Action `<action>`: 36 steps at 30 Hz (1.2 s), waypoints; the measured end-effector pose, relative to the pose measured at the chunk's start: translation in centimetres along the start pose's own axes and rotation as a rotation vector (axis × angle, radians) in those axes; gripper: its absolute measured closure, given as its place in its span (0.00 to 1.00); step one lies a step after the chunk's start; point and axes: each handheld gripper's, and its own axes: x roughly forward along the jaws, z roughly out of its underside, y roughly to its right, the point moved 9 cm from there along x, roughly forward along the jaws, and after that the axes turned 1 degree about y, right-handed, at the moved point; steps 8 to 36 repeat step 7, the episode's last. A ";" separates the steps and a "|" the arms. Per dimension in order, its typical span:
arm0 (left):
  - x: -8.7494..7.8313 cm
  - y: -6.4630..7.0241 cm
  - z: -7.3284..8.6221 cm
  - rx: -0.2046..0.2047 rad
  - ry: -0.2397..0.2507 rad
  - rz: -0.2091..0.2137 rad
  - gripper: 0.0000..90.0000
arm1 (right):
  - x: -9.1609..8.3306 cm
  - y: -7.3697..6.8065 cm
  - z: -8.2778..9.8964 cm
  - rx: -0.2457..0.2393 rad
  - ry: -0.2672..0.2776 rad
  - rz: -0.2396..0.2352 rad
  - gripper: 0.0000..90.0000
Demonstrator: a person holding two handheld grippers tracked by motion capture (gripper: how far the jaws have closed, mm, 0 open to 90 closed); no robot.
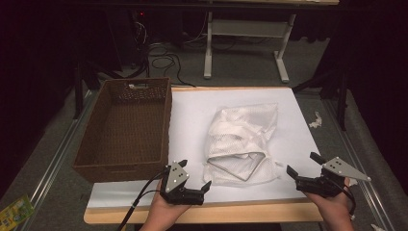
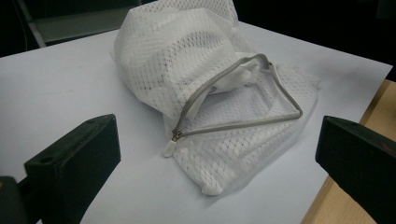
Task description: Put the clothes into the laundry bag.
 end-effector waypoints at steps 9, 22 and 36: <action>-0.1 -0.3 0.2 -0.009 -0.005 0.005 0.00 | 0.3 0.0 0.1 0.004 -0.007 0.009 0.00; -0.1 -0.3 0.2 -0.009 -0.005 0.005 0.00 | 0.3 0.0 0.1 0.004 -0.007 0.009 0.00; -0.1 -0.3 0.2 -0.009 -0.005 0.005 0.00 | 0.3 0.0 0.1 0.004 -0.007 0.009 0.00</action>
